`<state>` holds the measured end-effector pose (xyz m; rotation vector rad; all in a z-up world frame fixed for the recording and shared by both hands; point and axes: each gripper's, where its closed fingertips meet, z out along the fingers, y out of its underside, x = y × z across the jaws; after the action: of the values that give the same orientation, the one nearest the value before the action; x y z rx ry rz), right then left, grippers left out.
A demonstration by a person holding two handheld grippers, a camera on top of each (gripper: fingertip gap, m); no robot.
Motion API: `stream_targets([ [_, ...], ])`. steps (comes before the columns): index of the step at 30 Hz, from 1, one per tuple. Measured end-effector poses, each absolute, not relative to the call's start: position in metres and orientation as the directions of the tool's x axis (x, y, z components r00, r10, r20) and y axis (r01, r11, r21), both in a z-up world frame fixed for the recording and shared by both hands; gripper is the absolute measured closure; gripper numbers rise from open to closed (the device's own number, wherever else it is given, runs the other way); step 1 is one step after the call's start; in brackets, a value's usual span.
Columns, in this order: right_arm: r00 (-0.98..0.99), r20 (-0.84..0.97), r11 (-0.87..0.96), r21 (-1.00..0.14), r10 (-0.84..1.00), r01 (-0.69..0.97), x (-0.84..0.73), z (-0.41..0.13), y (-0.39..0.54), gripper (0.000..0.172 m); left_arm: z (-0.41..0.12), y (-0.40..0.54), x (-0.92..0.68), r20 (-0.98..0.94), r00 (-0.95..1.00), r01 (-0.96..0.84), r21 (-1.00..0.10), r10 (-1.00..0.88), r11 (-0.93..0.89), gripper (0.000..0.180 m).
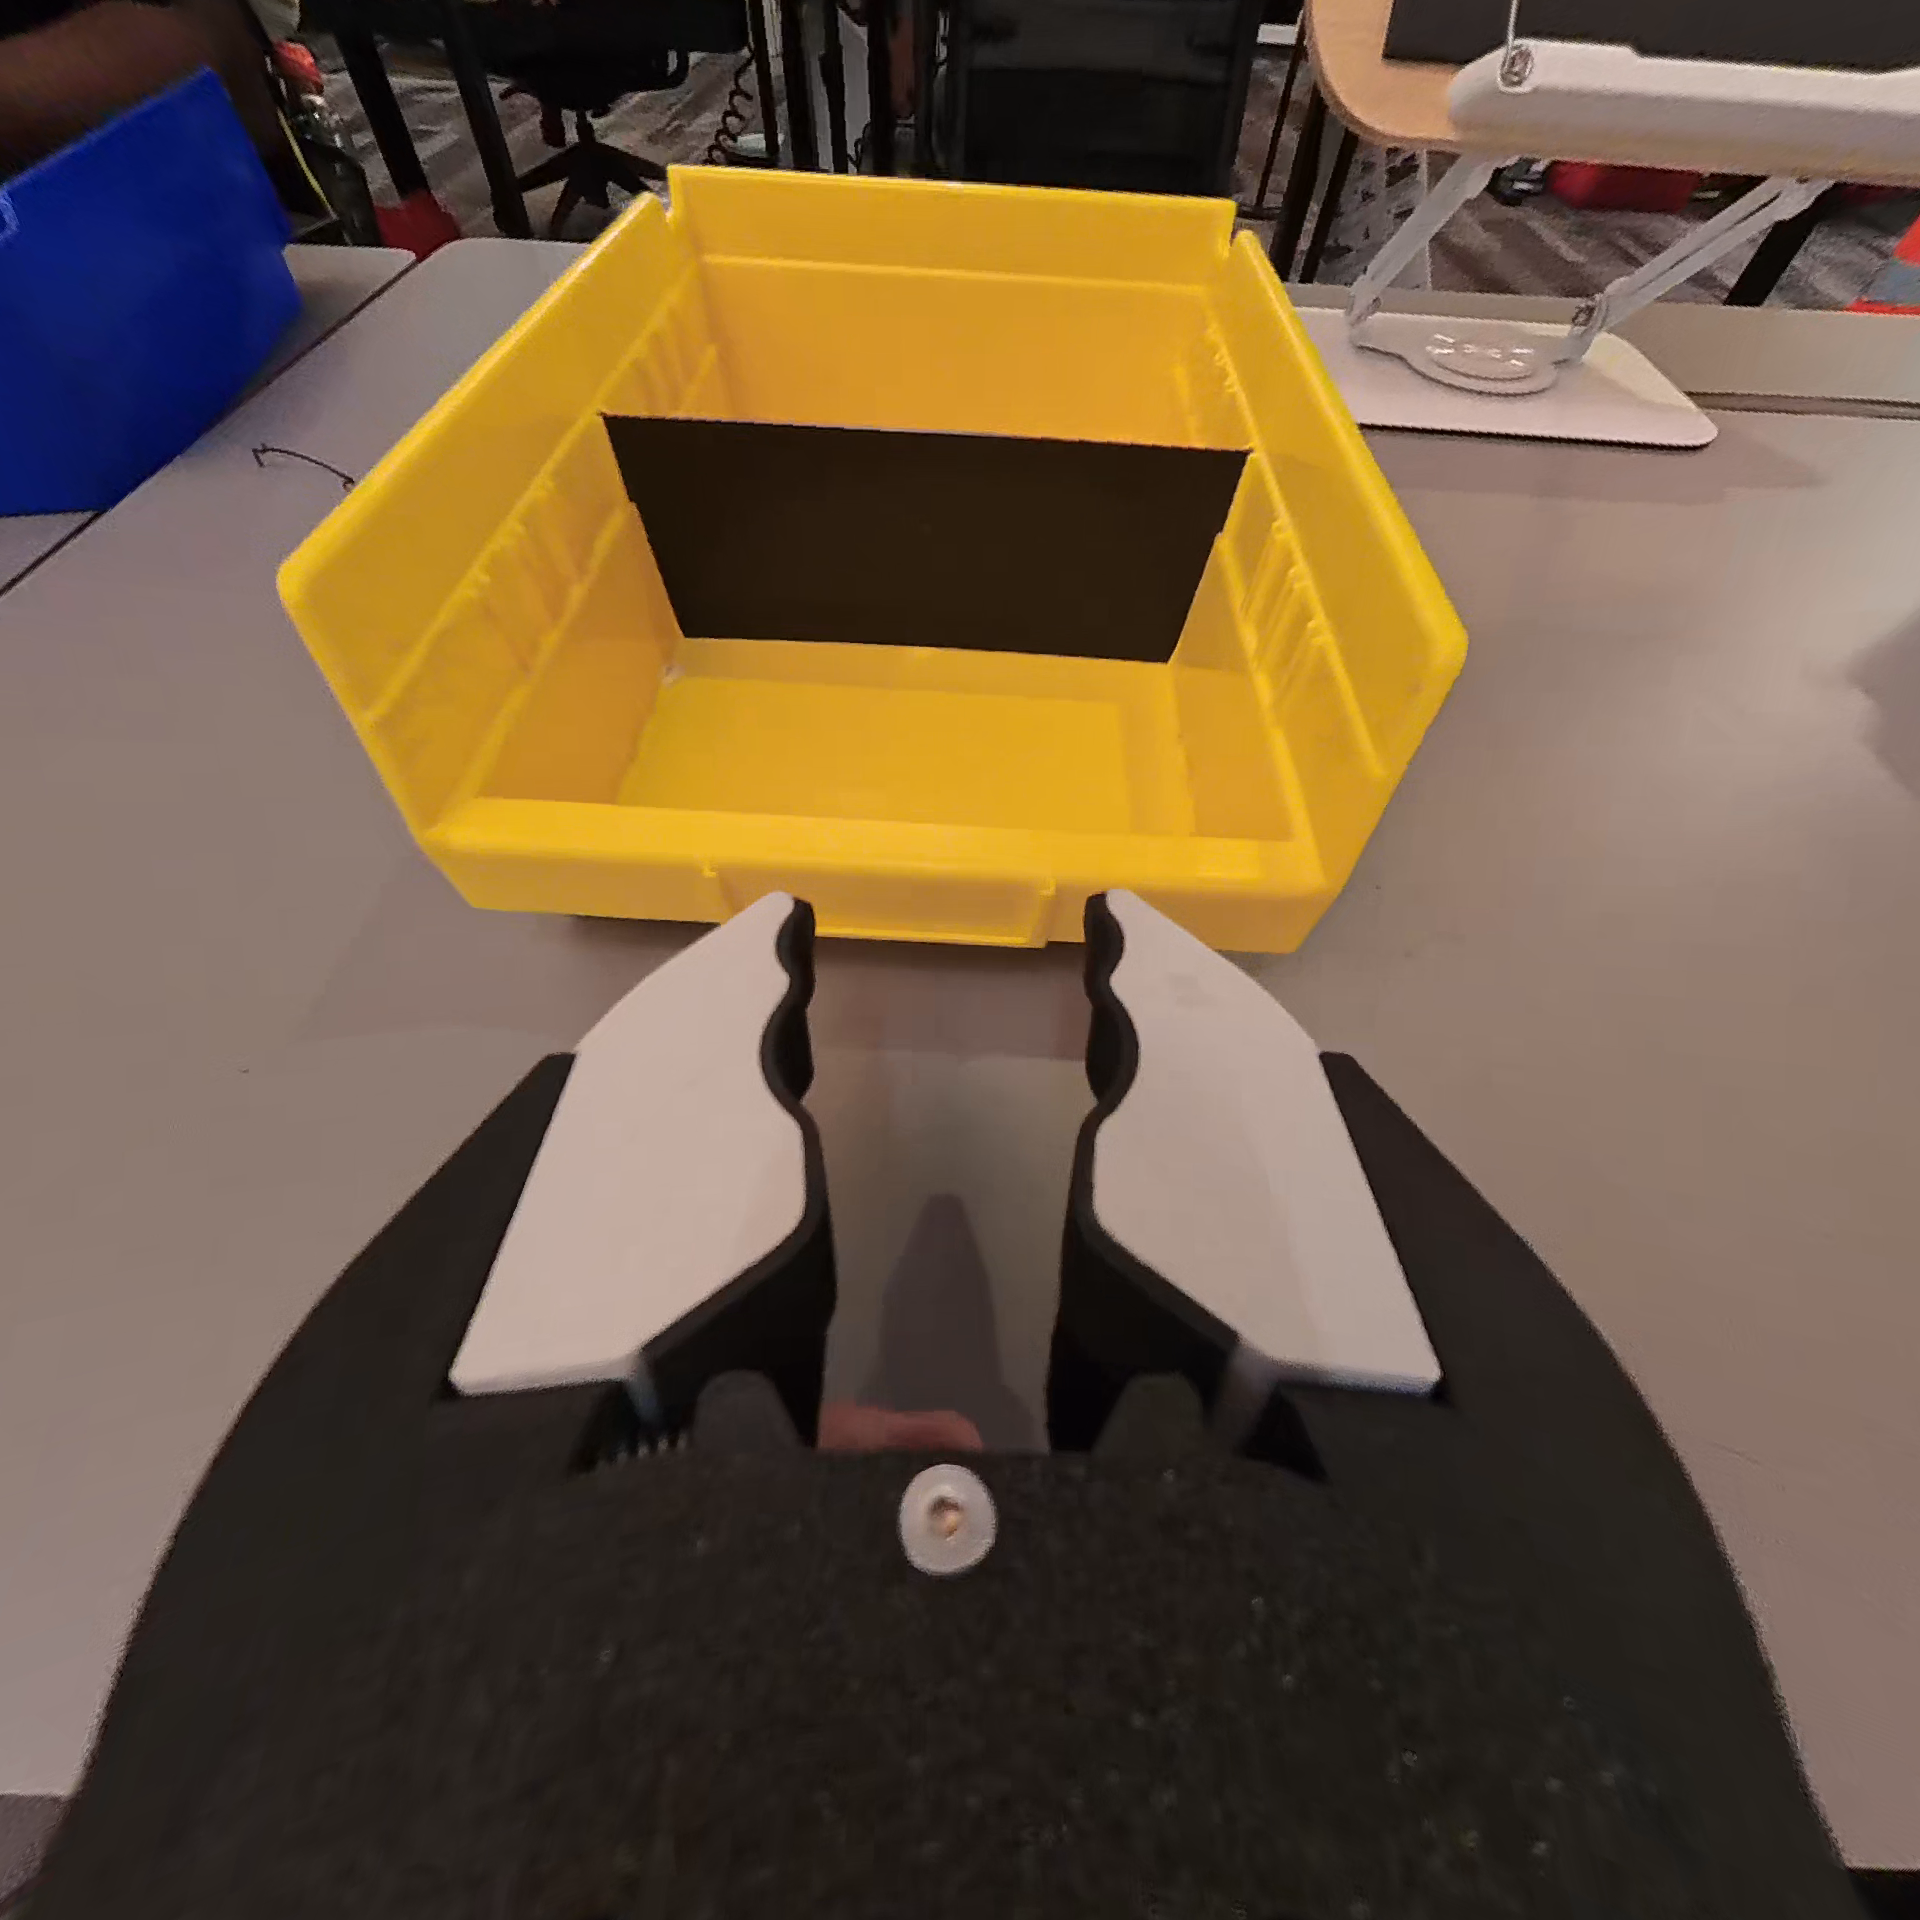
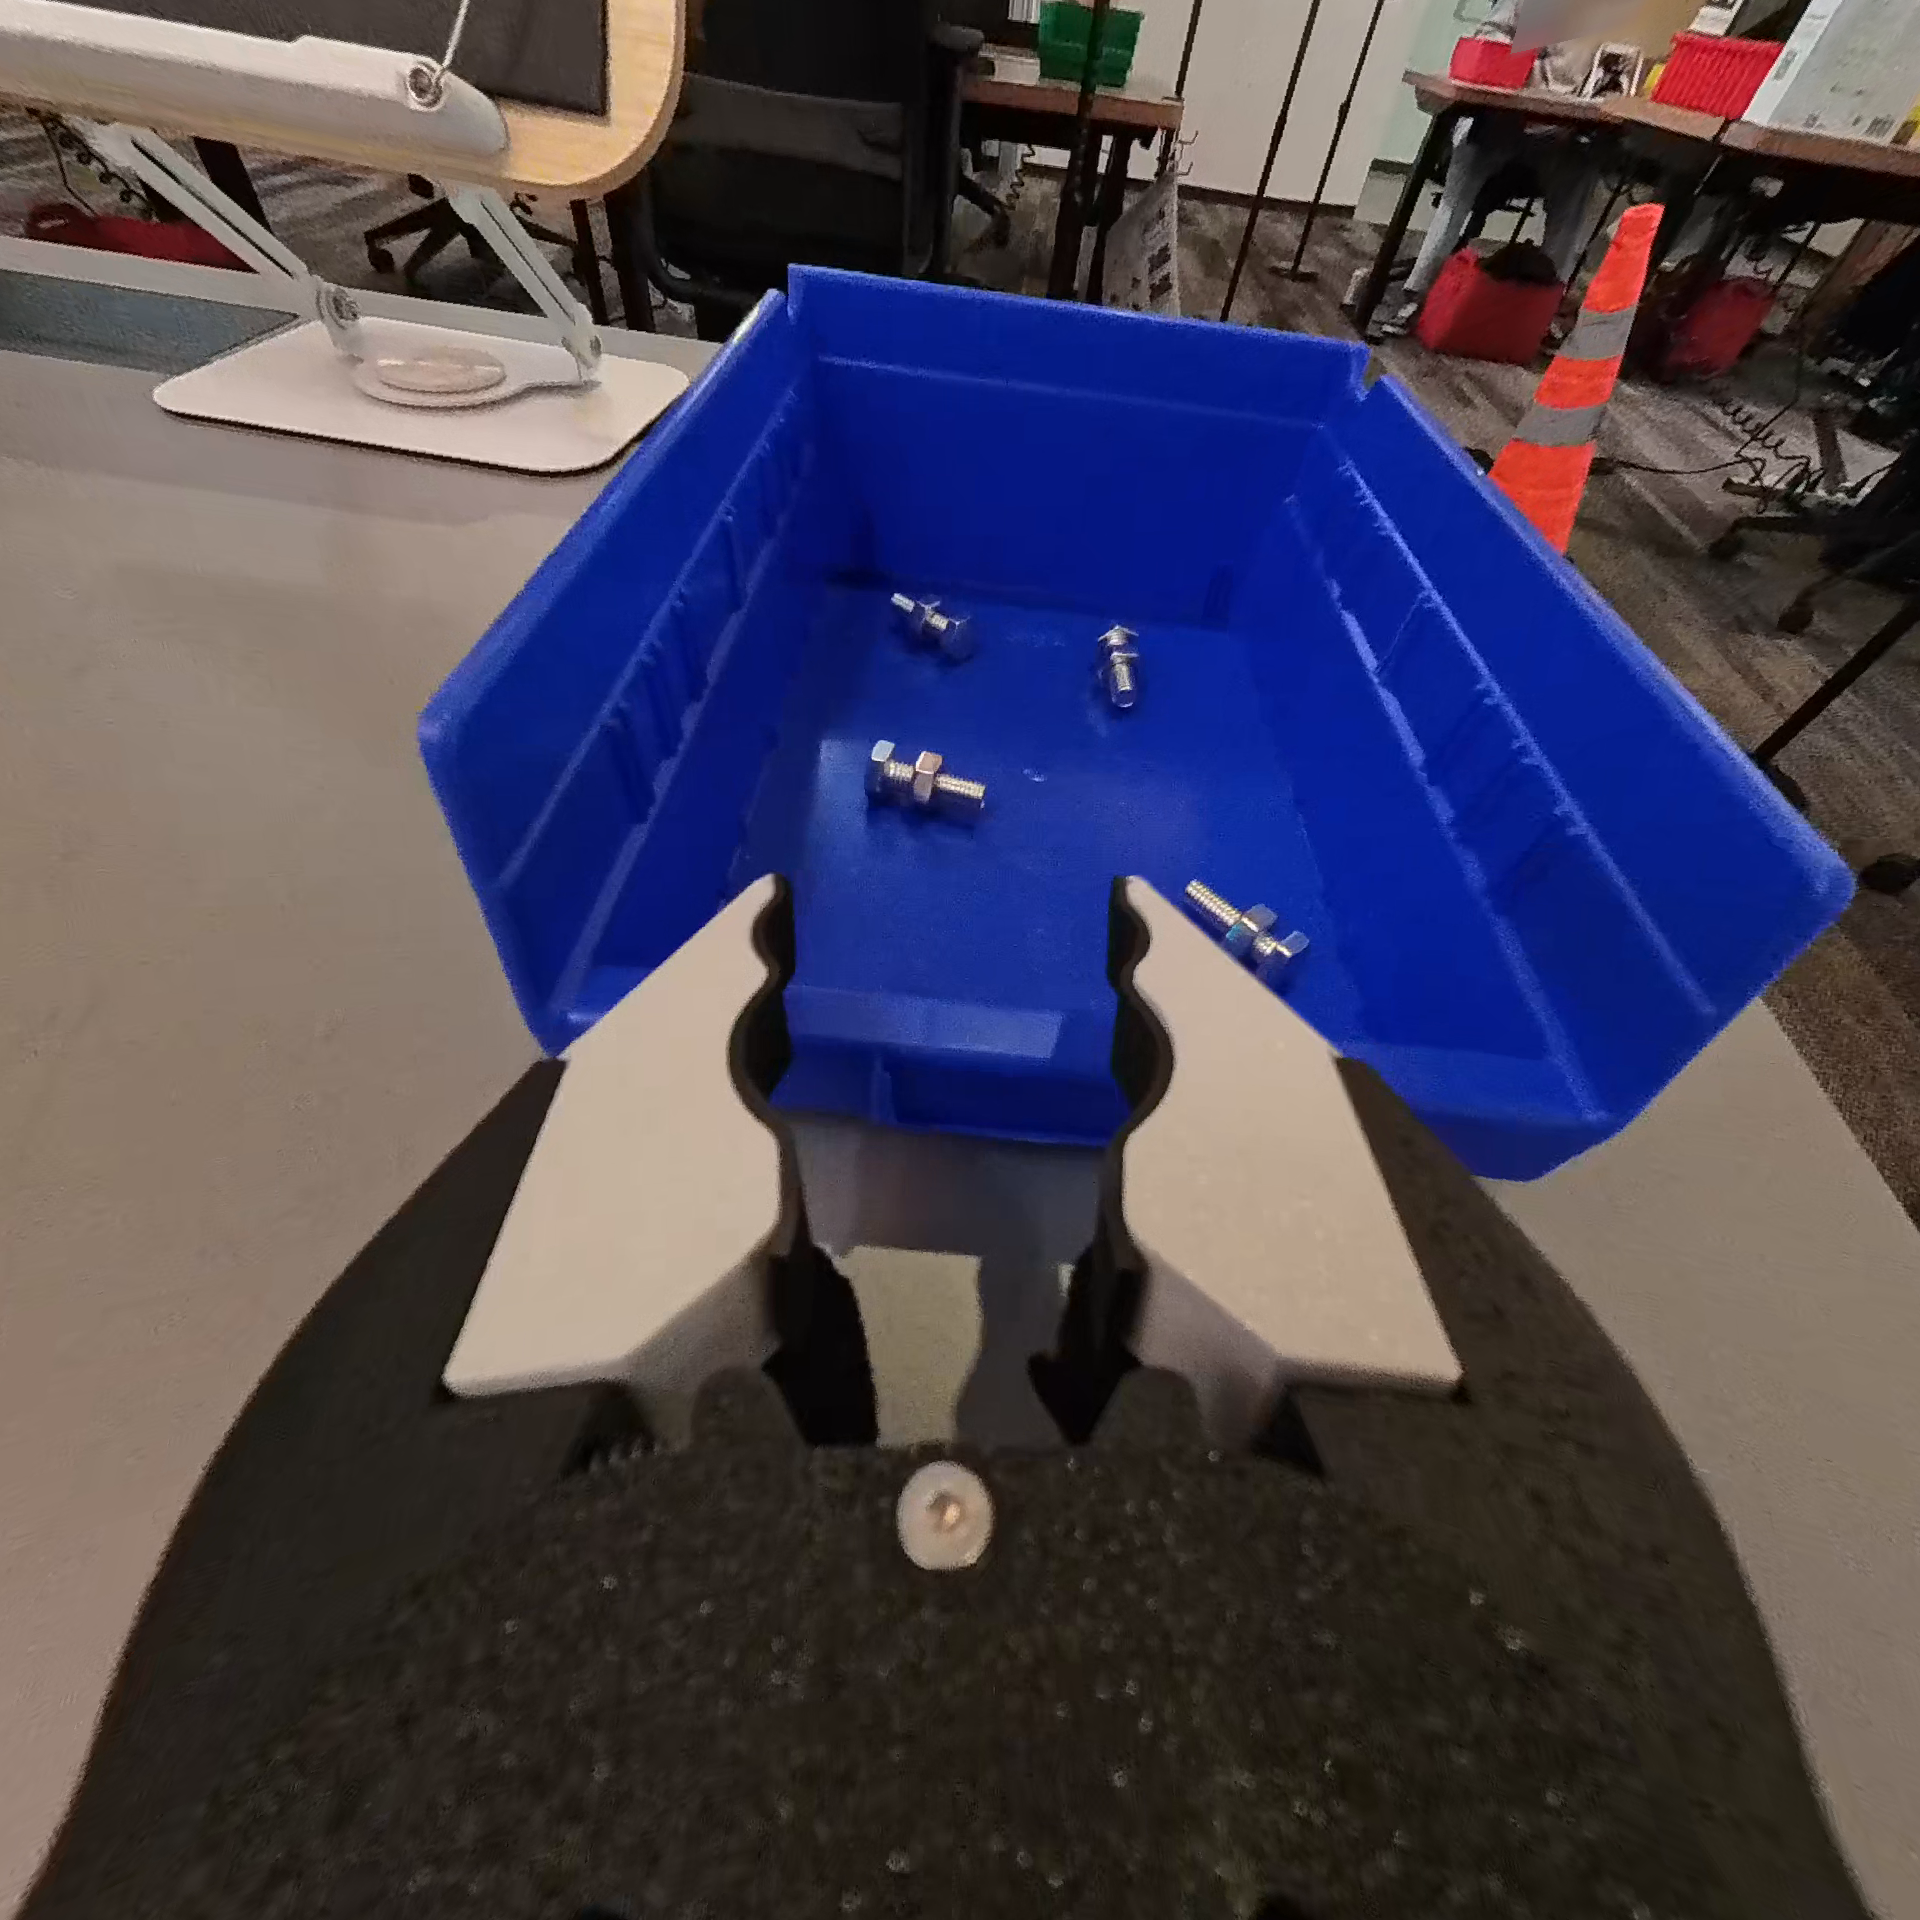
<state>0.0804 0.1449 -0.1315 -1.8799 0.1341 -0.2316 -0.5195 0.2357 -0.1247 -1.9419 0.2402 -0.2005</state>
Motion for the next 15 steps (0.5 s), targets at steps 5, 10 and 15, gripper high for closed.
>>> stream_targets([
  [5,0.973,0.083,-0.299,-0.954,-0.214,0.016,0.079,-0.128,0.145,0.111,-0.123,0.238,-0.520,0.041,0.966,-0.057,-0.929,-0.256,-0.366,0.131],
  [10,0.985,0.056,-0.224,-0.974,-0.165,0.018,0.058,-0.112,0.140,0.110,-0.124,0.236,-0.517,0.049,0.963,-0.055,-0.928,-0.267,-0.368,0.131],
  [15,0.999,0.038,-0.148,-0.988,-0.020,0.034,-0.005,-0.101,0.143,0.107,-0.116,0.230,-0.503,0.062,0.947,-0.051,-0.940,-0.315,-0.337,0.129],
])
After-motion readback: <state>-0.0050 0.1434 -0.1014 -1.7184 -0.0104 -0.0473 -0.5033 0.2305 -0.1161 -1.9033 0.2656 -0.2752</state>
